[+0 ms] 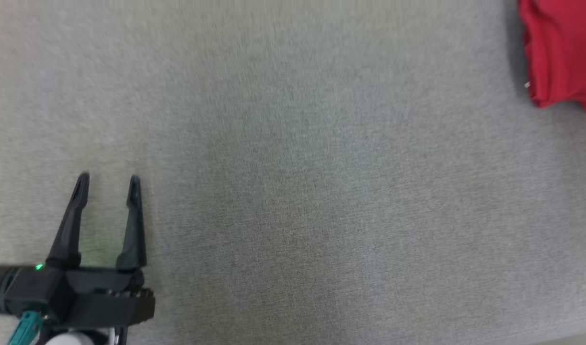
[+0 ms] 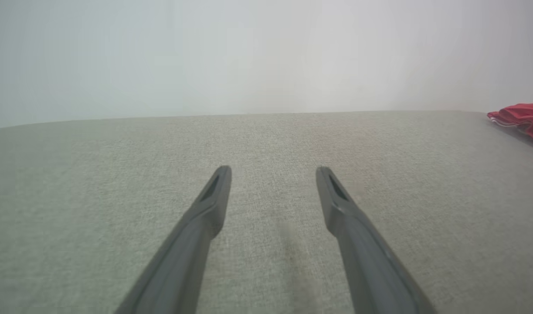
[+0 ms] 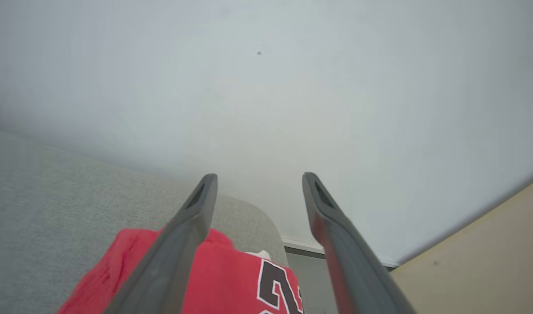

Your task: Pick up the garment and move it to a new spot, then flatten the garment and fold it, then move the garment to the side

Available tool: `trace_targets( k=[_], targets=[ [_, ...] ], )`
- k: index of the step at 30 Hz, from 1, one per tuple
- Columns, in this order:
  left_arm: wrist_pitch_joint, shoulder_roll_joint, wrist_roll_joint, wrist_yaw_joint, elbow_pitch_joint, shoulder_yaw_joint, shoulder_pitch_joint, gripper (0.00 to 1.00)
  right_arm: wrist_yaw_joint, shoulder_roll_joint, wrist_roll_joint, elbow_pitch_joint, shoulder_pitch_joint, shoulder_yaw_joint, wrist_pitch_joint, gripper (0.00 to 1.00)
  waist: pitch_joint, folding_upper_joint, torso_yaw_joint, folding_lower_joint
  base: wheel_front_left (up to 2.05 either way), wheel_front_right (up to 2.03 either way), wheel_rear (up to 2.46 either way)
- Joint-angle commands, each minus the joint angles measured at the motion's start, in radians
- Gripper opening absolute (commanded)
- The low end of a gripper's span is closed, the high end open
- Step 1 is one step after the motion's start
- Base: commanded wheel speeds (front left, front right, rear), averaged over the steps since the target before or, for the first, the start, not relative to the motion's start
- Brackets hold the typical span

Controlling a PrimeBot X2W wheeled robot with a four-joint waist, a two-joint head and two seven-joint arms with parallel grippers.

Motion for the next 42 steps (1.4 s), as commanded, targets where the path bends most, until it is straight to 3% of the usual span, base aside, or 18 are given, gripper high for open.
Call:
trace_targets(
  k=[1, 8, 17, 31, 35, 42],
  targets=[
    [0.0, -0.002, -0.005, 0.003, 0.007, 0.009, 0.022, 1.0, -0.003, 0.018, 0.008, -0.008, 0.029, -0.003, -0.009, 1.0, -0.093, 0.0, 0.015, 0.0001, 0.0, 0.0, 0.0],
    [-0.001, -0.011, -0.032, 0.01, 0.048, 0.069, 0.111, 1.0, -0.003, 0.123, 0.021, -0.114, 0.19, -0.054, -0.032, 1.0, -0.251, 0.0, 0.038, 0.0001, 0.0, 0.0, 0.0],
    [0.0, -0.019, -0.049, 0.006, 0.116, 0.105, 0.192, 1.0, -0.003, 0.226, -0.039, -0.333, 0.582, -0.278, -0.033, 1.0, -0.401, 0.0, 0.104, 0.0001, 0.0, 0.0, 0.0],
    [0.0, -0.032, -0.051, -0.005, 0.211, 0.107, 0.236, 1.0, -0.003, 0.473, -0.145, -0.611, 1.095, -0.511, -0.03, 1.0, -0.518, 0.0, 0.153, 0.0001, 0.0, 0.0, 0.0],
    [0.0, -0.036, -0.048, -0.01, 0.229, 0.094, 0.217, 1.0, -0.003, 0.541, -0.161, -0.661, 1.15, -0.548, -0.03, 1.0, -0.529, 0.0, 0.162, 0.0001, 0.0, 0.0, 0.0],
    [0.0, -0.03, -0.039, -0.013, 0.264, 0.07, 0.187, 1.0, -0.003, 0.607, -0.2, -0.68, 1.201, -0.563, -0.031, 1.0, -0.54, 0.0, 0.168, 0.0001, 0.0, 0.0, 0.0]
  ],
)
